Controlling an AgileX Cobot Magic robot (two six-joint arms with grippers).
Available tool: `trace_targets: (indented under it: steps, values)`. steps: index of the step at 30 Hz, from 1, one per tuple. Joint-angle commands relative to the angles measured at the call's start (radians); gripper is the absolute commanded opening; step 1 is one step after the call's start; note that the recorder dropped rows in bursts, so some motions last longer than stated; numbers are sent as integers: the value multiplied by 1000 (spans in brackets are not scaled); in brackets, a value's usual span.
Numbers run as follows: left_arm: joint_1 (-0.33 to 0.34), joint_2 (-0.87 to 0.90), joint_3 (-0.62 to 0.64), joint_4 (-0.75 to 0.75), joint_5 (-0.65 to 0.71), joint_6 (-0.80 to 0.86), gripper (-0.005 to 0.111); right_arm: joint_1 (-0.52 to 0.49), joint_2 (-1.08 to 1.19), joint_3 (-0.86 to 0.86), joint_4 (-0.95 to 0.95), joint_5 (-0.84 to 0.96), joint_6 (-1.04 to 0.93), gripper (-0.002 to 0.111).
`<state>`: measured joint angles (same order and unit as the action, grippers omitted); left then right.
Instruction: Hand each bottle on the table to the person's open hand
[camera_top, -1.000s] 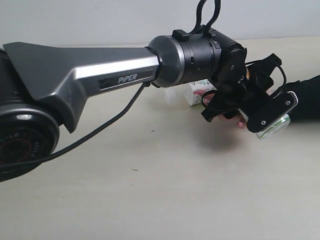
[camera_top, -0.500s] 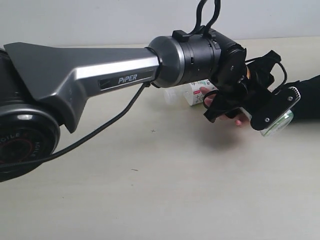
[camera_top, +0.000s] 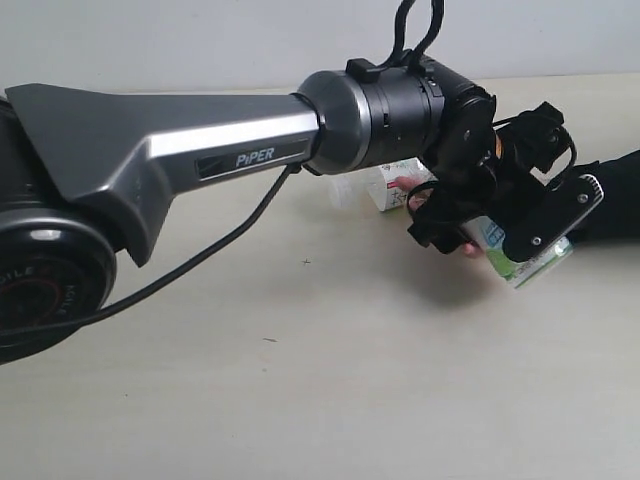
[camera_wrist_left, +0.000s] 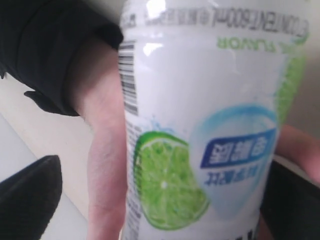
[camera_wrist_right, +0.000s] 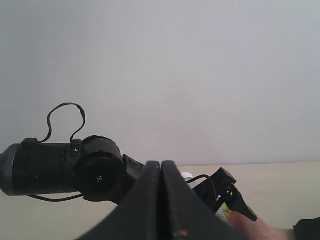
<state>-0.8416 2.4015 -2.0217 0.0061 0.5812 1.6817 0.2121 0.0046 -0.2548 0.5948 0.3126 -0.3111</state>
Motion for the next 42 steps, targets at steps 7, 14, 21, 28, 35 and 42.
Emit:
trace_targets:
  steps: [7, 14, 21, 28, 35, 42]
  values:
    - [3, -121, -5, -6, 203, -25, 100, -3, -5, 5, 0, -1, -2, 0]
    - [3, -221, -5, -6, 297, -260, 100, -3, -5, 5, 0, -1, -2, 0]
    - [3, -324, -5, -18, 507, -560, 100, -3, -5, 5, 0, -1, -2, 0]
    - [3, -409, -3, -77, 640, -853, 50, -3, -5, 5, 0, -1, -2, 0]
    - [3, -475, -1, -73, 640, -1086, 3, -3, -5, 5, 0, -1, -2, 0]
    - [3, -498, 30, -139, 640, -1348, 3, -3, -5, 5, 0, -1, -2, 0]
